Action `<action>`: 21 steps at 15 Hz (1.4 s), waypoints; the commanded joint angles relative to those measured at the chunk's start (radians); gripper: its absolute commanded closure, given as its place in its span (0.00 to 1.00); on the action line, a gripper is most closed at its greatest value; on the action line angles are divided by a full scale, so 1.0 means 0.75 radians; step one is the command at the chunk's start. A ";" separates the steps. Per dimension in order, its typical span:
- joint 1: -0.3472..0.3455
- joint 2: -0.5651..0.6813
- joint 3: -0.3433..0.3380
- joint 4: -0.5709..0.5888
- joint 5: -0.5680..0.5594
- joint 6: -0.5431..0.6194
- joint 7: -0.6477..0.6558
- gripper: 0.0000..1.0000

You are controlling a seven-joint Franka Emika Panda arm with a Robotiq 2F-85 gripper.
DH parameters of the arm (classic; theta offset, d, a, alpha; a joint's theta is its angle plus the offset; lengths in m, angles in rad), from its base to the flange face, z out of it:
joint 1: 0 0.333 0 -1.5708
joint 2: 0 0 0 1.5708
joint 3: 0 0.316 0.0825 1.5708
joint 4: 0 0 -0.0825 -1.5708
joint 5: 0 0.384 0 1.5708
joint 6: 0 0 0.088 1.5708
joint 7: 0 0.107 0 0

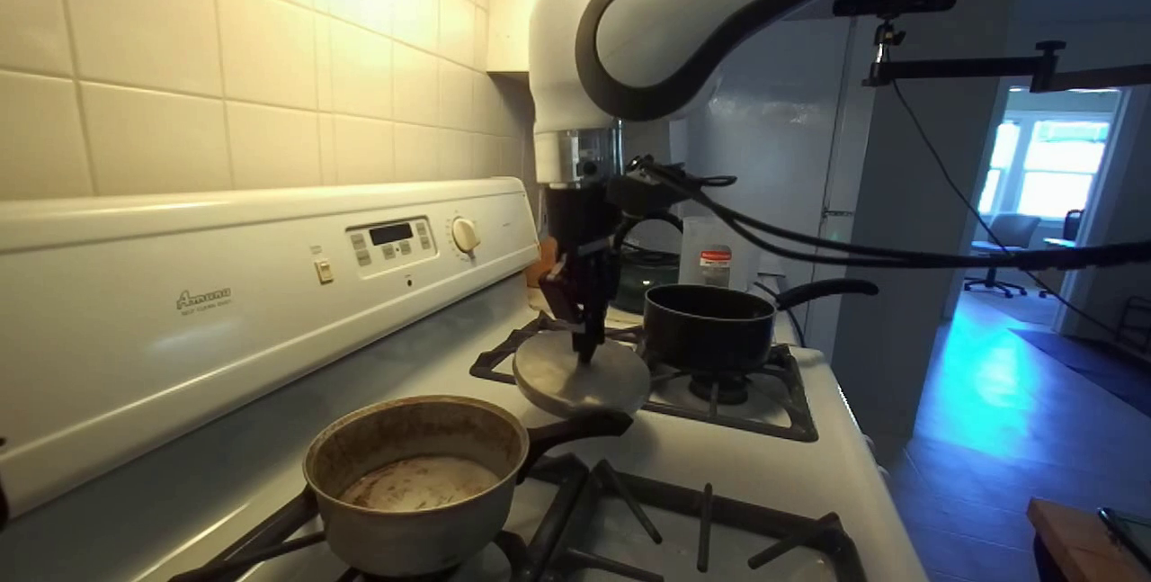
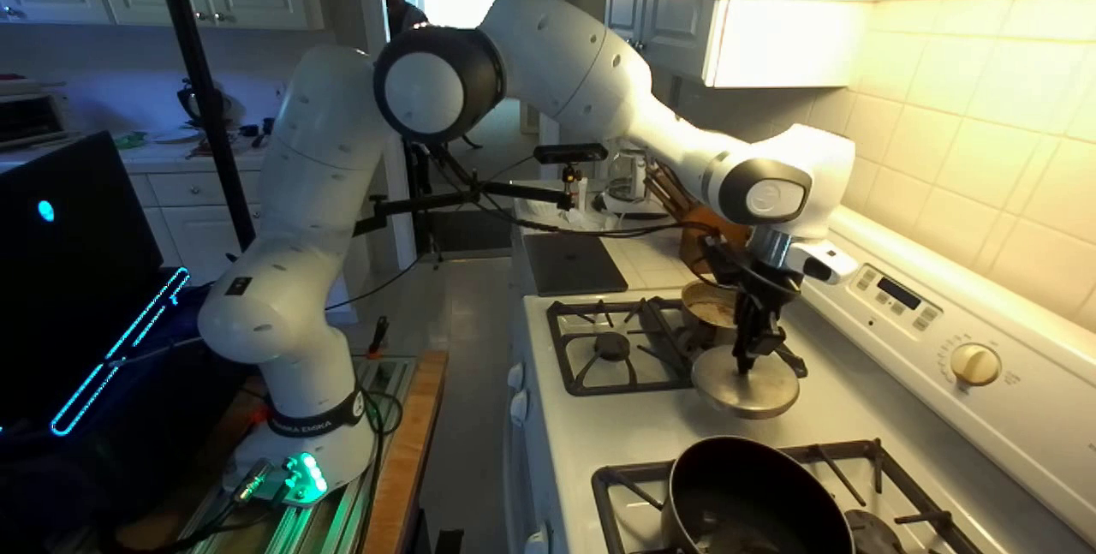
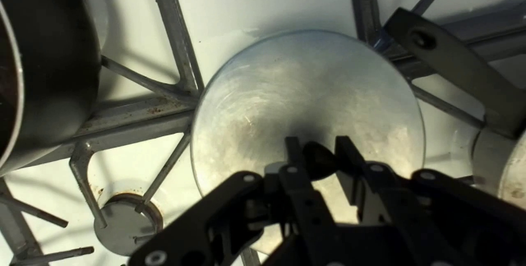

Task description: Put the silver lid on the silver pot.

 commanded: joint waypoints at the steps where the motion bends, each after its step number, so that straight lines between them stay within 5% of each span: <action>1: -0.021 -0.147 0.017 -0.084 0.014 -0.057 -0.065 0.94; 8: -0.064 -0.177 0.068 0.026 0.136 -0.176 -0.303 0.94; 21: 0.041 0.306 0.117 0.821 0.064 -0.744 -0.365 0.94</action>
